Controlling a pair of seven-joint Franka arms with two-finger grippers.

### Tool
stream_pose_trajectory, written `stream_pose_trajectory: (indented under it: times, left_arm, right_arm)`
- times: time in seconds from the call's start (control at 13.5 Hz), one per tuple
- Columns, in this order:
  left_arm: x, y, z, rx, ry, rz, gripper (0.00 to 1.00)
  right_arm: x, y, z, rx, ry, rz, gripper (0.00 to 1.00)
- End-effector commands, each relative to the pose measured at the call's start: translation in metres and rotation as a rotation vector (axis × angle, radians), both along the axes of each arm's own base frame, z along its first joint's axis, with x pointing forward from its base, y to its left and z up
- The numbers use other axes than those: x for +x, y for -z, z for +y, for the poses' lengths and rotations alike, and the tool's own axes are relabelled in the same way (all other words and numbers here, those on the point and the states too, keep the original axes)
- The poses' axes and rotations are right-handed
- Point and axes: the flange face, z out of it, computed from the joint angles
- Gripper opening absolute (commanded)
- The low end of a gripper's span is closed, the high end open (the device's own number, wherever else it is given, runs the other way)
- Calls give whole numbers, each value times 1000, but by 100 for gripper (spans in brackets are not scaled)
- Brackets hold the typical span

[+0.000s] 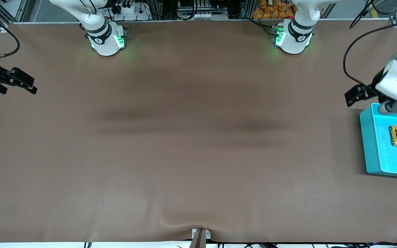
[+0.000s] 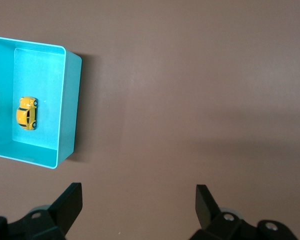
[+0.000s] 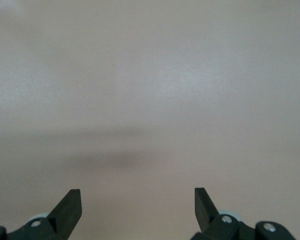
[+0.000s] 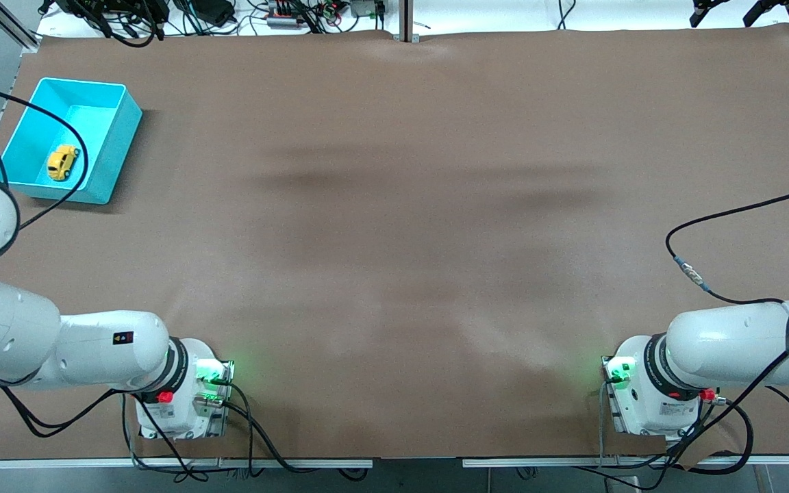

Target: Wind and store yellow beetle car

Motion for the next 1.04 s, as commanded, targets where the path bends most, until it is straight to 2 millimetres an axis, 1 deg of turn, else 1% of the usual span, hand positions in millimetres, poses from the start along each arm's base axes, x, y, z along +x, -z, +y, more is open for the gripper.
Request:
stream_pose_trajectory:
  times: [0.0,0.22,0.37,0.44,0.52,0.59,0.89,0.96]
  left_arm:
    - [-13,-11,-2,-14,43,42,100]
    - [-17,-34,-4,-70,42,39,100]
    - [-19,-40,-8,-74,34,34,100]
    - [-22,-45,-4,-82,24,25,100]
    - [-23,-45,-7,-97,26,29,100]
    - [-28,-48,-2,-103,15,37,100]
    - [-31,-48,4,-118,-4,57,100]
    - [-31,-48,2,-123,-7,59,100]
  right_arm:
    - [-2,-5,2,-17,-13,-6,100]
    - [-2,-5,2,-17,-13,-6,100]
    - [-2,-5,2,-17,-13,-6,100]
    - [-2,-5,2,-17,-13,-6,100]
    - [-3,-5,2,-17,-13,-4,100]
    - [-3,-5,1,-17,-12,-4,100]
    - [-2,-5,2,-17,-13,-6,100]
    - [-2,-5,2,-17,-13,-6,100]
